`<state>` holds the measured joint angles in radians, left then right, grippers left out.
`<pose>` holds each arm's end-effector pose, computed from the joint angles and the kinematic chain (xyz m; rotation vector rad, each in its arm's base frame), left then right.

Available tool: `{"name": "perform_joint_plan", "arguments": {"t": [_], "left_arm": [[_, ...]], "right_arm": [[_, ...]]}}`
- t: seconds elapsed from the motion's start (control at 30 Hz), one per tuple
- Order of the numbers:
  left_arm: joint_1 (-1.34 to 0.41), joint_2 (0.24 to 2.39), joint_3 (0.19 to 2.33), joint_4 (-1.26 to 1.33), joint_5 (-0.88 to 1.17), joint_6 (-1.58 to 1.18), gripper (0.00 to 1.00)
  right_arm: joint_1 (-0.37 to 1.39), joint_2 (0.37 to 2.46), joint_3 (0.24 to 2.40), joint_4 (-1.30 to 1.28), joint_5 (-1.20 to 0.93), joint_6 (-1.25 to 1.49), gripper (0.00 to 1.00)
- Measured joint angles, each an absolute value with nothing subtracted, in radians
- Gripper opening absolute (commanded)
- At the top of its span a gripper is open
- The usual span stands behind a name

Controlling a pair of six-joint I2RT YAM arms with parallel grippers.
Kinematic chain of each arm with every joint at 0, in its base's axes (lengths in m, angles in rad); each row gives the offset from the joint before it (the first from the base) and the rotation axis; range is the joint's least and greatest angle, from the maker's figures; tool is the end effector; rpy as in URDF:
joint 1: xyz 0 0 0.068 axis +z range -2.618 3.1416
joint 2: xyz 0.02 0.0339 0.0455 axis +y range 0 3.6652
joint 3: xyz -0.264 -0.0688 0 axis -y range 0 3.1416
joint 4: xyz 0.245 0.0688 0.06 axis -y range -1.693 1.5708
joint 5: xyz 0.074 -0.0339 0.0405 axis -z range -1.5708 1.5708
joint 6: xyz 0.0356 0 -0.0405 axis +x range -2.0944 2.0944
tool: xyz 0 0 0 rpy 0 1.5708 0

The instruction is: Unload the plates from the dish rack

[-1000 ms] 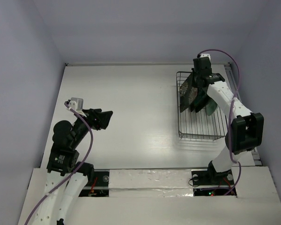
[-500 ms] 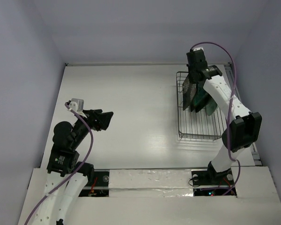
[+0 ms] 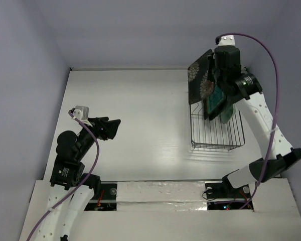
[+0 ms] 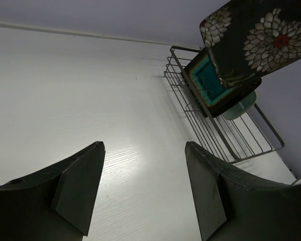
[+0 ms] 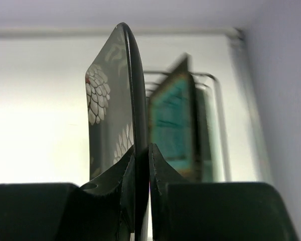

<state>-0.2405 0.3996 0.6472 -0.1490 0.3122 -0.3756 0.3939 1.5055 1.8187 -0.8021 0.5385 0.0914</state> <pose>0.1013 -0.0361 0.3450 0.1584 1.5114 -0.7256 0.2930 0.1020 0.4604 0.0260 1.9938 -0.2430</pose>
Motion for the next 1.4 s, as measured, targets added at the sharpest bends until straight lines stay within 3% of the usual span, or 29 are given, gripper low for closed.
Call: {"name": "perform_joint_plan", "arguments": {"t": [0.3, 0.53, 0.87, 1.23, 1.4], "left_arm": [[-0.248, 0.395, 0.647, -0.151, 0.297, -0.376, 0.61], [-0.248, 0.394, 0.647, -0.162, 0.262, -0.376, 0.6], [-0.248, 0.39, 0.647, -0.166, 0.246, -0.376, 0.6], [-0.248, 0.39, 0.647, -0.166, 0.246, -0.376, 0.6], [-0.248, 0.39, 0.647, -0.166, 0.247, -0.376, 0.6]], "right_arm": [[0.529, 1.475, 1.747, -0.47, 0.27, 0.343, 0.0], [0.638, 1.813, 1.754, -0.185, 0.089, 0.565, 0.0], [0.707, 2.286, 1.98, -0.085, -0.091, 0.751, 0.0], [0.722, 2.417, 2.023, -0.078, -0.076, 0.813, 0.0], [0.72, 2.417, 1.963, -0.023, -0.059, 0.834, 0.26]]}}
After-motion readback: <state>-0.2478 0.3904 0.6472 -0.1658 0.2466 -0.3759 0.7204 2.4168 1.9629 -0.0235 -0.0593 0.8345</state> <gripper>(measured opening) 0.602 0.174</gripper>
